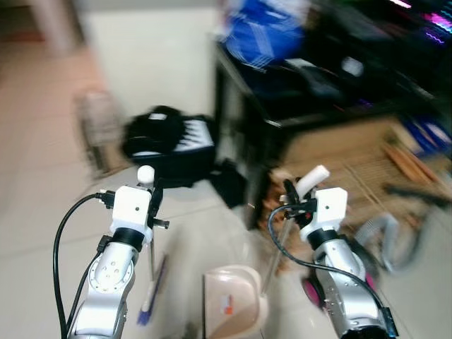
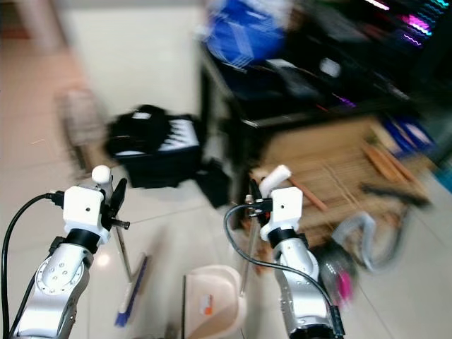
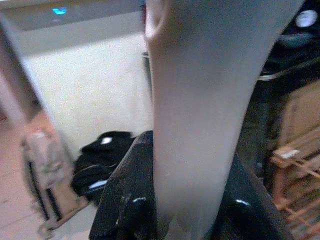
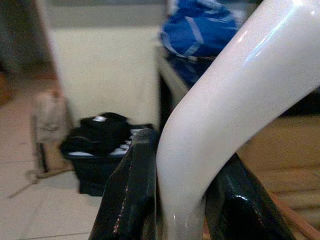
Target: Sweep floor
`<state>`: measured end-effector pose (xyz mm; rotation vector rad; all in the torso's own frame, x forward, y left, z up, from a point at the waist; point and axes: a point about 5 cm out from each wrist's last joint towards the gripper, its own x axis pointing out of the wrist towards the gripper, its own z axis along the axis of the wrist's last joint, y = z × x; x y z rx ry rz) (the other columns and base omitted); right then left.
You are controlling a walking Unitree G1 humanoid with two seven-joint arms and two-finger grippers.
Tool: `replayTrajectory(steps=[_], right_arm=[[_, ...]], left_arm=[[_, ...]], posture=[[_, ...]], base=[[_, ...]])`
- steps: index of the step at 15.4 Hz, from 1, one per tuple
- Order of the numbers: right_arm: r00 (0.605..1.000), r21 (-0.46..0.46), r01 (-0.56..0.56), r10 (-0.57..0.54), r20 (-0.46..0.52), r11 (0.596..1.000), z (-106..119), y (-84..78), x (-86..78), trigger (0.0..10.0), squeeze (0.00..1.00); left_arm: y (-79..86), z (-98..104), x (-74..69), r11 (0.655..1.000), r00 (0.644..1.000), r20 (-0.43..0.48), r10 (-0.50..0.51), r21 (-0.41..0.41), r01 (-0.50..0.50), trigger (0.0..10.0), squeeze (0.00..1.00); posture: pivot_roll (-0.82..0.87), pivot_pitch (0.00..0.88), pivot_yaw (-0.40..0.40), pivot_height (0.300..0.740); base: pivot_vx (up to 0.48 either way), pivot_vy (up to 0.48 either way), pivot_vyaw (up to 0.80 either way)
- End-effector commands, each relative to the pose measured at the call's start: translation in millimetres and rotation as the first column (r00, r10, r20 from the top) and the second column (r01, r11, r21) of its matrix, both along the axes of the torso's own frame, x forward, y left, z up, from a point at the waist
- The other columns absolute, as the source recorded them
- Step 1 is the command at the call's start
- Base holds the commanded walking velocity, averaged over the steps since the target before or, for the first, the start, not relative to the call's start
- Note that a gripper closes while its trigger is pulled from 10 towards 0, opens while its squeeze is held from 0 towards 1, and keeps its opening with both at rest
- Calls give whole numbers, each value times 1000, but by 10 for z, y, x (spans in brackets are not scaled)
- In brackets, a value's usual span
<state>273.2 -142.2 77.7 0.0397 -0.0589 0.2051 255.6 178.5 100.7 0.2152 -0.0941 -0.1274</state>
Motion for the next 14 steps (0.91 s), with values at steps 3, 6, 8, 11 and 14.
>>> replayTrajectory(steps=[3,6,8,11,14], right_arm=[[999,-67,53,-53,8,996,128,-183,16,10000,0],[991,-139,136,-135,13,981,210,-392,75,10000,0],[982,-96,181,-185,-42,979,180,-410,81,10000,0],[975,-156,198,-211,-71,968,158,-447,82,10000,0],[950,-212,298,-311,-29,931,286,-578,105,10000,0]], left_arm=[[-36,13,53,999,999,-1,-36,8,36,10000,0],[-73,-29,64,998,997,-43,-69,2,69,10000,0],[-97,-81,56,995,991,-81,-104,4,104,10000,0],[-114,-89,54,990,986,-97,-139,-6,139,10000,0],[-154,-70,81,987,980,-114,-163,-27,161,10000,0]], posture=[[7,0,2,740],[5,0,7,740],[6,0,8,740],[4,0,7,740],[-3,15,17,740]], base=[[0,0,-800],[0,0,-800],[0,0,-800],[0,0,-800],[0,0,-800]])
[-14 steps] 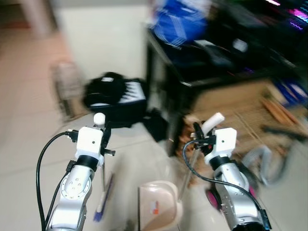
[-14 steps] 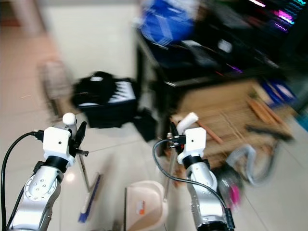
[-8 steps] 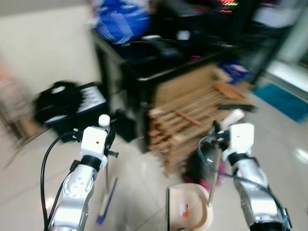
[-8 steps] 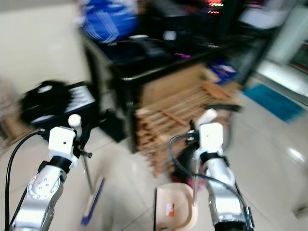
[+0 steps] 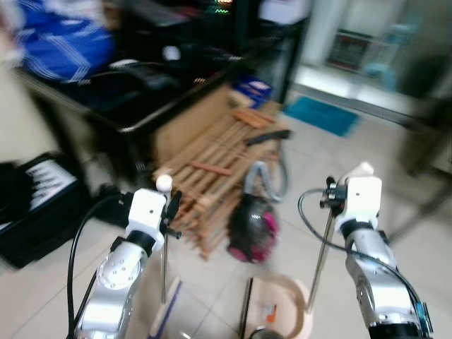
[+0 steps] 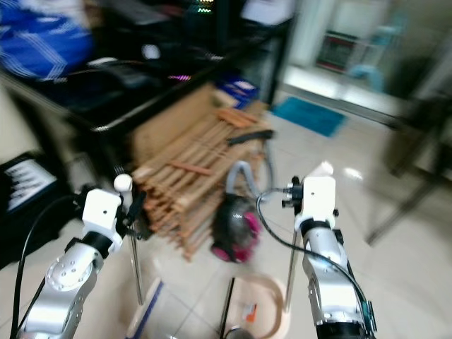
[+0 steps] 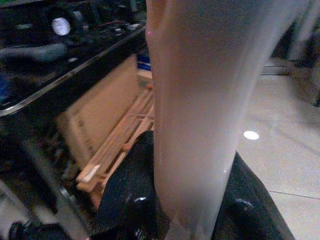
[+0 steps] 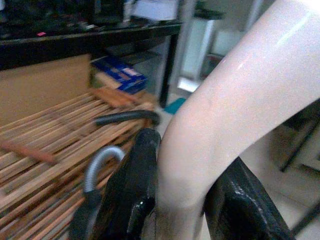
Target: Sweep floor
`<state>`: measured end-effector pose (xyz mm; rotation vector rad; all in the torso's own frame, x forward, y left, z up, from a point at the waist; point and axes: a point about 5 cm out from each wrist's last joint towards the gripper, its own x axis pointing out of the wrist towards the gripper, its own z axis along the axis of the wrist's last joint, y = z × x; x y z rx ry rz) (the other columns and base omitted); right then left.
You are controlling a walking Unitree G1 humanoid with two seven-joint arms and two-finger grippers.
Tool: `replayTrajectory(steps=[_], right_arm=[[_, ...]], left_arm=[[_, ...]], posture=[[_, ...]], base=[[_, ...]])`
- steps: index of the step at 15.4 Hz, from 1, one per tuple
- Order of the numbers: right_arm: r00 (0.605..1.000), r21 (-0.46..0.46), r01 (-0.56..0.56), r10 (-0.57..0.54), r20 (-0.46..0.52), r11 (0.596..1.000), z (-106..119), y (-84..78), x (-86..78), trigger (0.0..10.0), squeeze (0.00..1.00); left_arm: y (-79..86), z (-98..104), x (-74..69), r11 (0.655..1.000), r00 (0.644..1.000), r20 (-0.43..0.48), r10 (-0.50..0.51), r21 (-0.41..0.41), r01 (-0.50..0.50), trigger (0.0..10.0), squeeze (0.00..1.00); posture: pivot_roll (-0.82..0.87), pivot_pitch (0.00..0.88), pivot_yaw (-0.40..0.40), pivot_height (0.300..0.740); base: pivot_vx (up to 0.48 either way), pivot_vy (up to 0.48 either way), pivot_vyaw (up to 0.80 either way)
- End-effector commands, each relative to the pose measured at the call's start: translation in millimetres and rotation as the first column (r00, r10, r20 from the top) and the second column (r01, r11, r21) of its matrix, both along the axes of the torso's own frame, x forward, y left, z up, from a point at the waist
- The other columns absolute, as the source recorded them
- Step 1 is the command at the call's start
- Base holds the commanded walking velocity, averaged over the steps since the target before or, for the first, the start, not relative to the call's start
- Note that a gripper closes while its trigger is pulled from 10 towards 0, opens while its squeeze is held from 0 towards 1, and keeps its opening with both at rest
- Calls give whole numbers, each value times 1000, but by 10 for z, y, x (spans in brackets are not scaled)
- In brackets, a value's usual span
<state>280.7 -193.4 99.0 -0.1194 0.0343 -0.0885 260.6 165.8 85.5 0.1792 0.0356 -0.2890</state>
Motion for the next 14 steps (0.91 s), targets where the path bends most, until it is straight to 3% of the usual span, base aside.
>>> replayTrajectory(steps=[1,3,4,8,10,14], right_arm=[[996,-26,43,-41,81,999,217,-99,43,10000,0],[981,9,106,-106,161,994,440,-161,71,10000,0],[983,-10,104,-102,153,994,437,-160,68,10000,0],[990,-38,99,-94,106,994,336,-77,-17,10000,0],[992,10,114,-114,60,993,244,-33,-10,10000,0],[979,97,201,-202,-4,975,130,-15,-139,10000,0]], left_arm=[[-49,91,36,1000,999,29,-24,-14,24,10000,0],[-65,110,31,999,999,29,-16,-35,17,10000,0],[-74,107,34,999,1000,22,-19,-42,20,10000,0],[-113,111,92,999,999,13,-31,-22,32,10000,0],[-68,146,84,998,1000,7,14,-57,-14,10000,0],[-45,189,122,998,1000,-2,-8,-63,8,10000,0]], posture=[[-7,29,24,740],[-13,49,30,740],[-18,50,32,740],[-24,40,23,740],[6,39,10,740],[-17,31,45,740]], base=[[0,0,-800],[0,0,-800],[0,0,-800],[0,0,-800],[0,0,-800],[0,0,-800]])
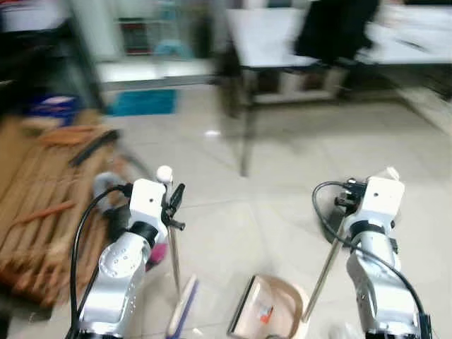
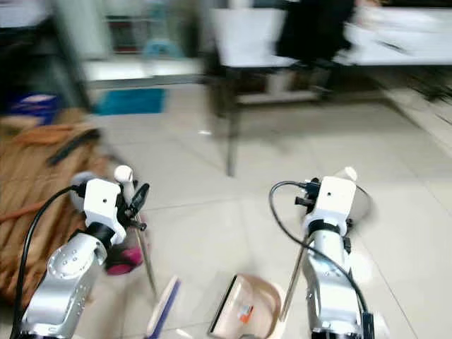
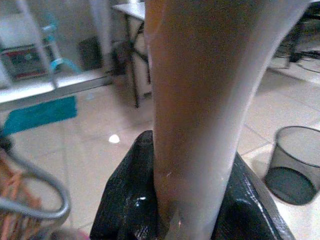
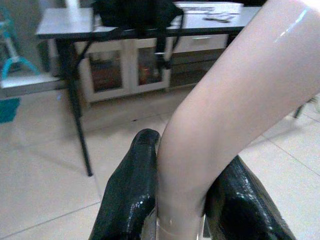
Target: Sweep floor
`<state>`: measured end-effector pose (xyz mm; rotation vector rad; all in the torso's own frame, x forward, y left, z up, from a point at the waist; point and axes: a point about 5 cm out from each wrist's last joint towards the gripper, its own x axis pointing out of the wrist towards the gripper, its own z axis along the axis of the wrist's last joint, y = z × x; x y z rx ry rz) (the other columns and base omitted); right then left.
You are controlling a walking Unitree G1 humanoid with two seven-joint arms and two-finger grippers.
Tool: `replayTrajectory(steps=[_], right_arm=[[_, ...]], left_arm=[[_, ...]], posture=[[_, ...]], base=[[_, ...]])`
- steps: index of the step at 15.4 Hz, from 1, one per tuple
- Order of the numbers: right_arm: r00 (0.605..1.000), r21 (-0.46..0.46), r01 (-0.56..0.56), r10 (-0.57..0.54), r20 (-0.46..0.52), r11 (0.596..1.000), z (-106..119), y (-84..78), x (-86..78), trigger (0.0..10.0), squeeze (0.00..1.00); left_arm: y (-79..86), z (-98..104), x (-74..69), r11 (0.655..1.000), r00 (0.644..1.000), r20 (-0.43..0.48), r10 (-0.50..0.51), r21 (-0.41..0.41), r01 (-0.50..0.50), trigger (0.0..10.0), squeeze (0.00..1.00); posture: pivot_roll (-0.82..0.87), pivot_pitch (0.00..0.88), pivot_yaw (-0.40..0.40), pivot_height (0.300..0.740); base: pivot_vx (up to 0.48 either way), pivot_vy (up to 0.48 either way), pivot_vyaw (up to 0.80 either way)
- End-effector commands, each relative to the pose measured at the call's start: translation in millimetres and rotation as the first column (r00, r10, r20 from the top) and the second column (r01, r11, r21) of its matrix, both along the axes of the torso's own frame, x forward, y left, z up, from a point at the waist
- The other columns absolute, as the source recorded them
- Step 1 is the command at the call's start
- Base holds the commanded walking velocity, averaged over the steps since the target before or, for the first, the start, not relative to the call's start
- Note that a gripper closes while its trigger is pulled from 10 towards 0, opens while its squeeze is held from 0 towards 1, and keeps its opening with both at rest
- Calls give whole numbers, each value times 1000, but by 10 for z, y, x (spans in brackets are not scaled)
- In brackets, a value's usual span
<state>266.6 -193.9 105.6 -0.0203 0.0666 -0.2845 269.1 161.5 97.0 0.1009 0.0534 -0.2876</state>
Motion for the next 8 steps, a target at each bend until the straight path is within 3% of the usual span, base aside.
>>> replayTrajectory(steps=[1,8], right_arm=[[1000,1,9,-9,20,1000,64,-15,-27,10000,0],[999,-29,32,-32,-25,999,18,-37,-97,10000,0]], left_arm=[[-36,71,50,1000,999,23,-24,12,24,10000,0],[-94,59,54,1000,1000,19,-18,-16,18,10000,0]], posture=[[-22,29,45,740],[-27,18,39,740]], base=[[0,0,-800],[0,0,-800]])
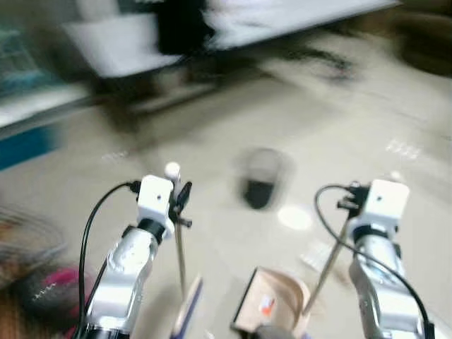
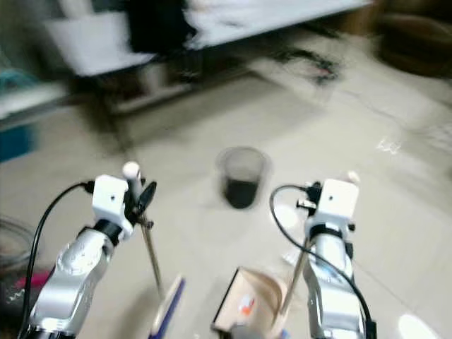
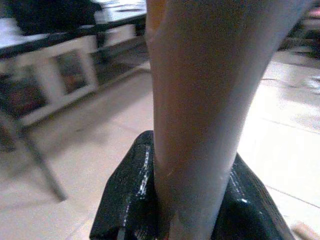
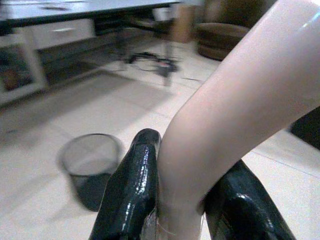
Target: Sweep floor
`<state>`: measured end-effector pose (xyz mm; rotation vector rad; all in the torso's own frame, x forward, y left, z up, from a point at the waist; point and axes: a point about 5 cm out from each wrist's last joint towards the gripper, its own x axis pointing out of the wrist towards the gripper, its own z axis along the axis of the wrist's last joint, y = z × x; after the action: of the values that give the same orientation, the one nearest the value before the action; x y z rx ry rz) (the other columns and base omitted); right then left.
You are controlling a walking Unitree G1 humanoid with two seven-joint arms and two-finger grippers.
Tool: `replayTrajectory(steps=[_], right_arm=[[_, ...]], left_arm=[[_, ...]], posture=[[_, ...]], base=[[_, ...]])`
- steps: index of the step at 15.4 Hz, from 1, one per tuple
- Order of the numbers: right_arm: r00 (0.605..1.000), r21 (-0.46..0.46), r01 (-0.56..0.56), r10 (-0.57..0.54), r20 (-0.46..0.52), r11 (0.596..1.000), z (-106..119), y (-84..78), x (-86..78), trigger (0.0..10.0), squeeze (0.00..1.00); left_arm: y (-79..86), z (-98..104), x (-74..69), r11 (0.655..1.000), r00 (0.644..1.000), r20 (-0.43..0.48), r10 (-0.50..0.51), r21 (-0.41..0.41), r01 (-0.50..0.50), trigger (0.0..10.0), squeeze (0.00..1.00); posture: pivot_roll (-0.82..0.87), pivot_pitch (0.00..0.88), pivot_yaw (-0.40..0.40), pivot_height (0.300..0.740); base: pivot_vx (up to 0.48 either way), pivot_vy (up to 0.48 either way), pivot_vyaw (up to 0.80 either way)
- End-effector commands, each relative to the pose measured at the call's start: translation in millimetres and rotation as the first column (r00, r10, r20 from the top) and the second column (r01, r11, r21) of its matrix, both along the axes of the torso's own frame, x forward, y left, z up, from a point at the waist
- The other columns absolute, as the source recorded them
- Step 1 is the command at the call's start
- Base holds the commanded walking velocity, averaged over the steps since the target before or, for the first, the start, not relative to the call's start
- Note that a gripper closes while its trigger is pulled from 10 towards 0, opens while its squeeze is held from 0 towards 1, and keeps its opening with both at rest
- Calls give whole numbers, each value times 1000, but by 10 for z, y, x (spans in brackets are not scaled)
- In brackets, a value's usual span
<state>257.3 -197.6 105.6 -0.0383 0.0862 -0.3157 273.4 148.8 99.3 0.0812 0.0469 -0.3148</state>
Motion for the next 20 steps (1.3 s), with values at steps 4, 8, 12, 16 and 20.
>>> replayTrajectory(steps=[4,8,12,16,20], right_arm=[[992,-26,-32,35,119,999,244,-39,73,10000,0],[989,-67,-24,34,146,997,356,-106,110,10000,0],[996,-81,-7,14,91,997,287,-138,87,10000,0],[997,-41,-17,20,76,999,242,-114,75,10000,0],[997,4,-32,31,66,999,195,-69,56,10000,0]], left_arm=[[68,65,41,1000,999,29,20,8,-20,10000,0],[115,107,66,999,998,40,42,-9,-42,10000,0],[155,102,60,998,998,35,61,-15,-60,10000,0],[184,123,64,998,998,39,58,-13,-57,10000,0],[193,126,75,998,998,37,58,-3,-58,10000,0]], posture=[[-32,19,42,740],[-33,26,38,740],[-33,36,35,740],[-33,43,36,740],[-28,48,37,740]], base=[[0,0,-488],[0,0,0],[0,0,0],[0,392,0],[0,480,-269]])
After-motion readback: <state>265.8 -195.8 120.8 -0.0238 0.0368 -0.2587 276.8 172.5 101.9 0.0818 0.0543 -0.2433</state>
